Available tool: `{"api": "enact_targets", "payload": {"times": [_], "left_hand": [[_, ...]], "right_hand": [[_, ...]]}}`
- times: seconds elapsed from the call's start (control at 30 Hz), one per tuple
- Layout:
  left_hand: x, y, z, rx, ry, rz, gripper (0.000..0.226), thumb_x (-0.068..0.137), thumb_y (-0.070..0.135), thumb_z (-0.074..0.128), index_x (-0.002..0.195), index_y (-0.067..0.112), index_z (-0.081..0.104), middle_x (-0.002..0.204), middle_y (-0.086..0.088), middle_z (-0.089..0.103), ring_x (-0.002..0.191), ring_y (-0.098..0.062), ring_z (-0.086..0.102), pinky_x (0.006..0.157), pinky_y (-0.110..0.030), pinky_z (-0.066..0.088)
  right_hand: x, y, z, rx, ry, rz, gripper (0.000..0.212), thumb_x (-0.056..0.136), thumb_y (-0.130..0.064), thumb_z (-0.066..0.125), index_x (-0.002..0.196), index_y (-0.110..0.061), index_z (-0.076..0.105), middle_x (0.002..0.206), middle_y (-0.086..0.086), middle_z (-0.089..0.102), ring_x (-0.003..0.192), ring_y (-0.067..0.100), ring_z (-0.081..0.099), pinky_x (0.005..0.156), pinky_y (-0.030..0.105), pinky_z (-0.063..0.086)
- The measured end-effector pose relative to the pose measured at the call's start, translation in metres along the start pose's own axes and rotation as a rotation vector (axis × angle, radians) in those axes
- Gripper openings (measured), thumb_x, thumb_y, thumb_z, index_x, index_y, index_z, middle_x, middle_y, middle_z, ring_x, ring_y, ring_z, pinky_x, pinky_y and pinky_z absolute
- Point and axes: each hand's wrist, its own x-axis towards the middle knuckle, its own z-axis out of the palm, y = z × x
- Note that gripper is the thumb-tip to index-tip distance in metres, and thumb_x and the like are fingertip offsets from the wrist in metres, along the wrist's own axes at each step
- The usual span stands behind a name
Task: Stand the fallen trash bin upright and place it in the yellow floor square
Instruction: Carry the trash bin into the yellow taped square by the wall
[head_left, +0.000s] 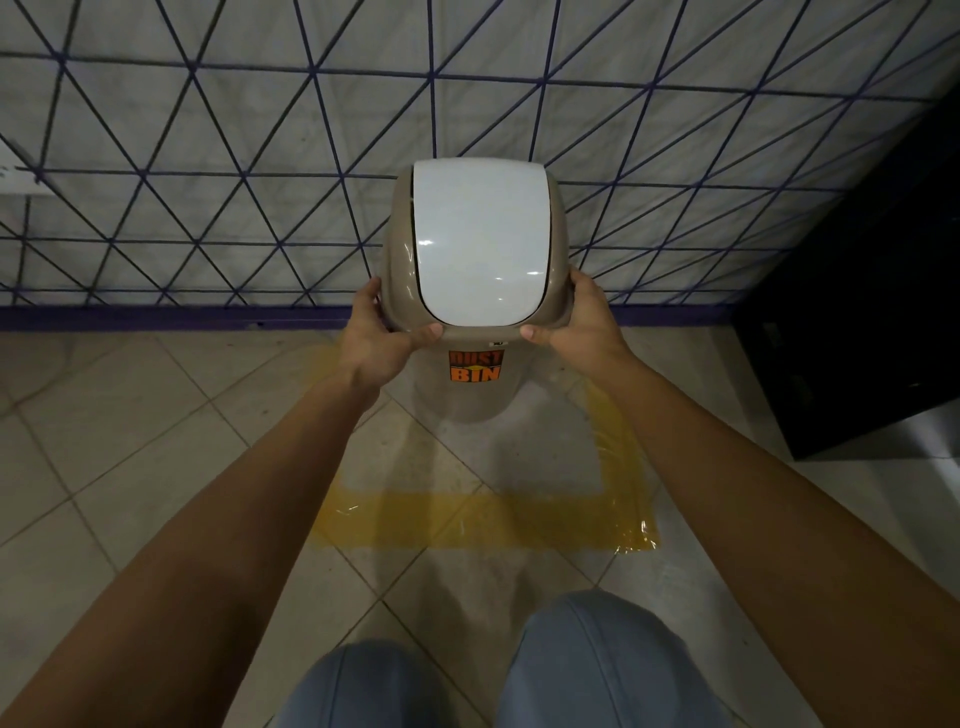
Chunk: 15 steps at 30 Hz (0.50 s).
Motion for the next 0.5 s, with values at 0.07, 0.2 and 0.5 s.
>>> {"api": "enact_targets", "payload": {"times": [0.07, 0.2, 0.5], "left_hand": [[0.0, 0.002, 0.0, 0.006, 0.001, 0.0, 0.098, 0.069, 0.01, 0.078, 0.146, 0.018, 0.019, 0.139, -0.004, 0.043, 0.113, -0.014, 0.044, 0.096, -0.034, 0.044], [0.0, 0.002, -0.002, 0.021, -0.022, 0.015, 0.097, 0.067, 0.012, 0.08, 0.145, 0.017, 0.022, 0.134, -0.001, 0.045, 0.111, -0.012, 0.046, 0.084, -0.025, 0.046], [-0.001, 0.001, -0.005, 0.011, 0.009, 0.006, 0.098, 0.067, 0.01, 0.079, 0.146, 0.017, 0.022, 0.139, -0.006, 0.045, 0.115, -0.016, 0.047, 0.091, -0.029, 0.045]], "right_hand": [[0.0, -0.003, -0.003, 0.032, -0.026, 0.04, 0.094, 0.068, -0.013, 0.079, 0.144, -0.017, 0.024, 0.146, 0.005, 0.033, 0.133, 0.021, 0.034, 0.107, 0.032, 0.03], [-0.003, -0.003, -0.01, 0.054, -0.058, 0.048, 0.088, 0.072, -0.007, 0.075, 0.143, -0.017, 0.026, 0.144, 0.004, 0.039, 0.13, 0.02, 0.038, 0.1, 0.027, 0.033], [-0.008, -0.007, -0.007, 0.04, -0.067, 0.025, 0.08, 0.078, -0.001, 0.067, 0.143, -0.019, 0.026, 0.143, 0.003, 0.041, 0.132, 0.02, 0.038, 0.107, 0.031, 0.032]]}}
